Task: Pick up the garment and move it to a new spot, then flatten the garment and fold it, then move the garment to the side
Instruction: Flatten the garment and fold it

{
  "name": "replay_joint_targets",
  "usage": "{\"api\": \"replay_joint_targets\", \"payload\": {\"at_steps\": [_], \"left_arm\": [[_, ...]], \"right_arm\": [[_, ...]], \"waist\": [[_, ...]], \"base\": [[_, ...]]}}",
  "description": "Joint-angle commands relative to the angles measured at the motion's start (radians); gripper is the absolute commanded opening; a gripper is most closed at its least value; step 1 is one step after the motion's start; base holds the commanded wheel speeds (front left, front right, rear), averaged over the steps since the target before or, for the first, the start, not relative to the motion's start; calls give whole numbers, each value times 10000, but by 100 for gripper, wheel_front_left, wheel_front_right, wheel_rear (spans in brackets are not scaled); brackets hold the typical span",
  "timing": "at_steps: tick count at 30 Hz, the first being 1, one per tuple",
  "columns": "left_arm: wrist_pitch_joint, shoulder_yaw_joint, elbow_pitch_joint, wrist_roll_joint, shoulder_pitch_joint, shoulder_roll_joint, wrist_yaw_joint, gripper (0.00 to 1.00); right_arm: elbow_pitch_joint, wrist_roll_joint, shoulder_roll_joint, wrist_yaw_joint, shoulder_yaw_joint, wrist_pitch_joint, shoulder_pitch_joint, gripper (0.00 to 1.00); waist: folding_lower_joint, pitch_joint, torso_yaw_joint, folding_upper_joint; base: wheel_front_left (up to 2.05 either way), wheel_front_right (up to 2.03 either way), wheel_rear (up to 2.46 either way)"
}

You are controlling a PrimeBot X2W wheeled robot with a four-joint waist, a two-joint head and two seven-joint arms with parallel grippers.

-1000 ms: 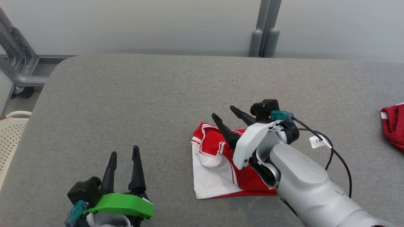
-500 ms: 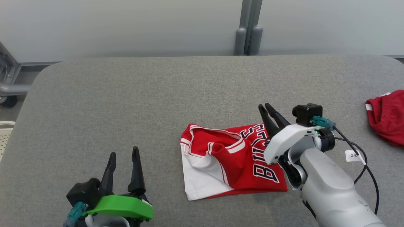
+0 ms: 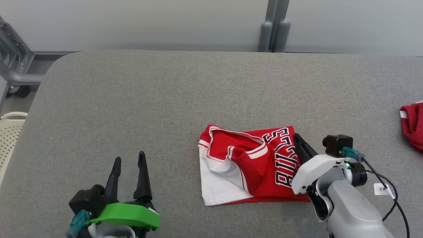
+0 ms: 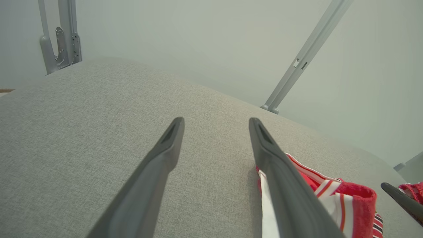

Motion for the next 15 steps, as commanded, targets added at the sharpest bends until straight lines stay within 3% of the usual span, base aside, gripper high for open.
{"api": "replay_joint_targets", "payload": {"at_steps": [1,10,15], "left_arm": [[2,24,-54,84,-118,86,34,100],[6,18,-59,69,-281,144,47,100],[-7,13,-18,54,-409,151,36,100]], "right_arm": [[138,-91,45,0,-16,-53,165,0],[1144,-83,393,0,494,-98,-219,0],[1085,365,455,0,1268,-104,-344,0]], "waist": [[0,148,247,0],[0,437,1024,0],[0,567,1504,0]], "base": [[0,0,0],[0,0,0],[0,0,0]]}}
